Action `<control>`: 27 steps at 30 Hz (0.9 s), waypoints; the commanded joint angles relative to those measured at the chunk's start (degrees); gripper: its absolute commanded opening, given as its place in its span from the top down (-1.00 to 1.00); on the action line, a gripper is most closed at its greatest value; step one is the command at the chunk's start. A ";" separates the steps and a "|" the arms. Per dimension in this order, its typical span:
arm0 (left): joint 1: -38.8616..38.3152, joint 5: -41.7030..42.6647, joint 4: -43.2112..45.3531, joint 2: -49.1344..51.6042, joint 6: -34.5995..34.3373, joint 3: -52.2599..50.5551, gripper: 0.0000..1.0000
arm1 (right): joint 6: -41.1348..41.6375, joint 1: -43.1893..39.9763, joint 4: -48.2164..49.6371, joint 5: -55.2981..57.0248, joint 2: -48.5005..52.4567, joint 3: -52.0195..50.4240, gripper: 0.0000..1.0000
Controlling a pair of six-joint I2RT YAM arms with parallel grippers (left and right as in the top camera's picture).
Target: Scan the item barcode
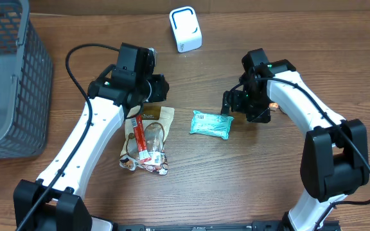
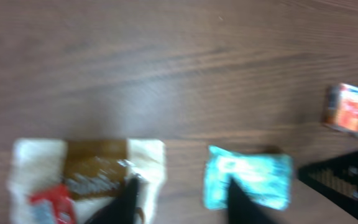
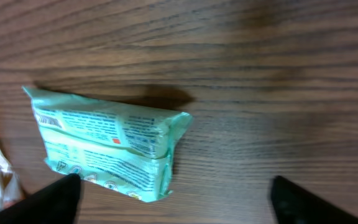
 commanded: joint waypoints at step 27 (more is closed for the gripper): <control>-12.09 6.60 5.73 23.76 -8.87 -0.50 0.85 | 4.37 0.24 17.09 -11.17 0.28 -13.16 -0.15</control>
